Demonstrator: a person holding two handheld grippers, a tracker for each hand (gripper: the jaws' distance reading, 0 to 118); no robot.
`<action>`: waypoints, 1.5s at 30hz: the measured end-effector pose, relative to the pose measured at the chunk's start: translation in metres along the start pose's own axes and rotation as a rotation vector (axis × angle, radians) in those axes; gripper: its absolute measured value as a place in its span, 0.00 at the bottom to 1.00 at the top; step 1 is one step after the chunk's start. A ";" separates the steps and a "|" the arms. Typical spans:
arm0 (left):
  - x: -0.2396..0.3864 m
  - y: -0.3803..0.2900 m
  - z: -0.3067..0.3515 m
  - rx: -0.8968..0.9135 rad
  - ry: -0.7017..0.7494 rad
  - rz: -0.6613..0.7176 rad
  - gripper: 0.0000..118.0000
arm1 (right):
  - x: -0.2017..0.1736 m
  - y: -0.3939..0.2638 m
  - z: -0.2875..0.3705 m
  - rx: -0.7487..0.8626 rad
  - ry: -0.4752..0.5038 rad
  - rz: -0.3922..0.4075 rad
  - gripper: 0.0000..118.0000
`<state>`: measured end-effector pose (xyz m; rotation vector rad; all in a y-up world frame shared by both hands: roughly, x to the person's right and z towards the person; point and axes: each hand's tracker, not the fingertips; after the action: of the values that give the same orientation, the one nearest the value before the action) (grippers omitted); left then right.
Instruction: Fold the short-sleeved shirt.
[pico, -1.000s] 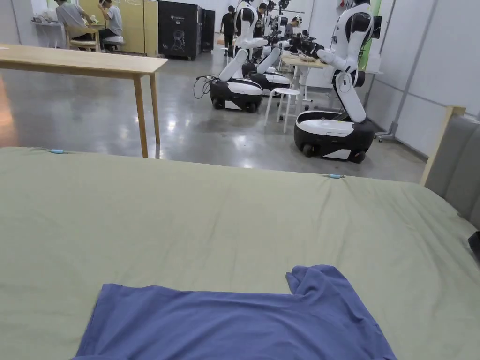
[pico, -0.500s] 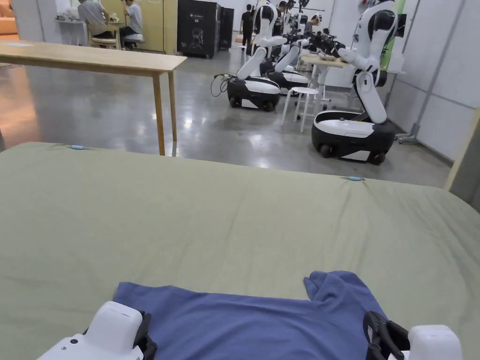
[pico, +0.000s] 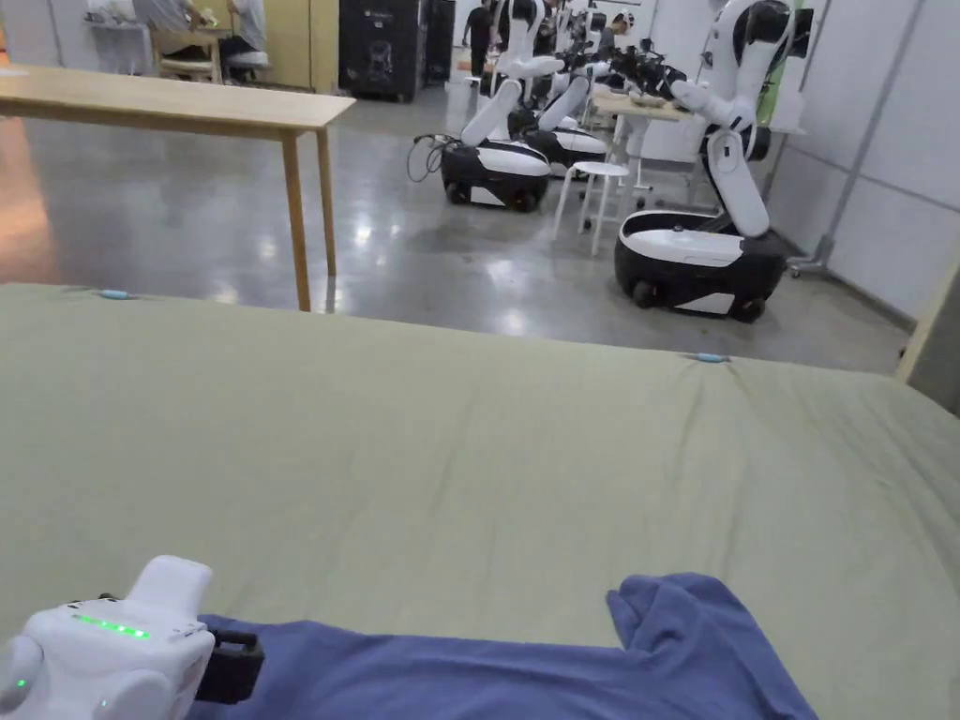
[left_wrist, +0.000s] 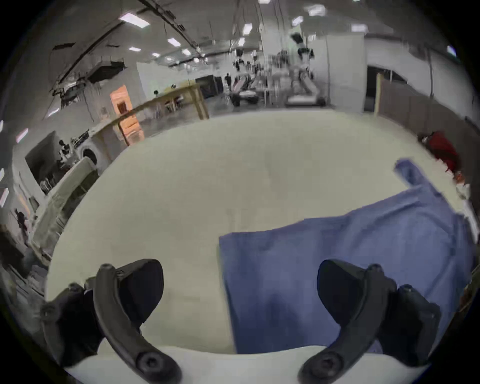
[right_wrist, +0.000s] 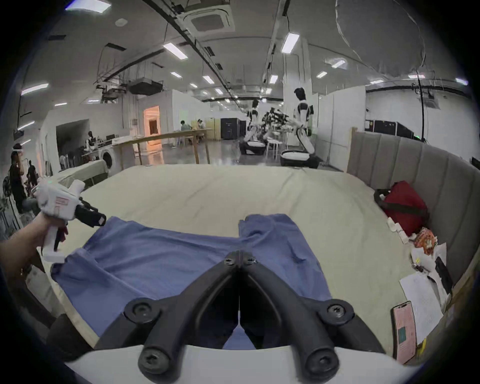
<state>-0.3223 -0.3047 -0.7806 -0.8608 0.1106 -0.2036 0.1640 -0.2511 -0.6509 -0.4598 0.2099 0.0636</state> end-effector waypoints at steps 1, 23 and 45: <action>-0.001 0.001 -0.018 -0.021 0.020 -0.019 0.96 | 0.006 0.000 -0.004 -0.022 -0.006 -0.008 0.00; 0.006 0.020 0.022 0.061 -0.123 0.061 0.05 | 0.107 0.024 -0.225 -0.598 -0.152 -0.107 0.50; -0.010 -0.146 0.231 0.190 -0.156 0.145 0.04 | 0.087 -0.028 0.061 -0.223 -0.002 0.006 0.02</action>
<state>-0.3102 -0.2241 -0.5202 -0.6733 0.0069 -0.0105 0.2637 -0.2478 -0.6037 -0.6809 0.2034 0.0936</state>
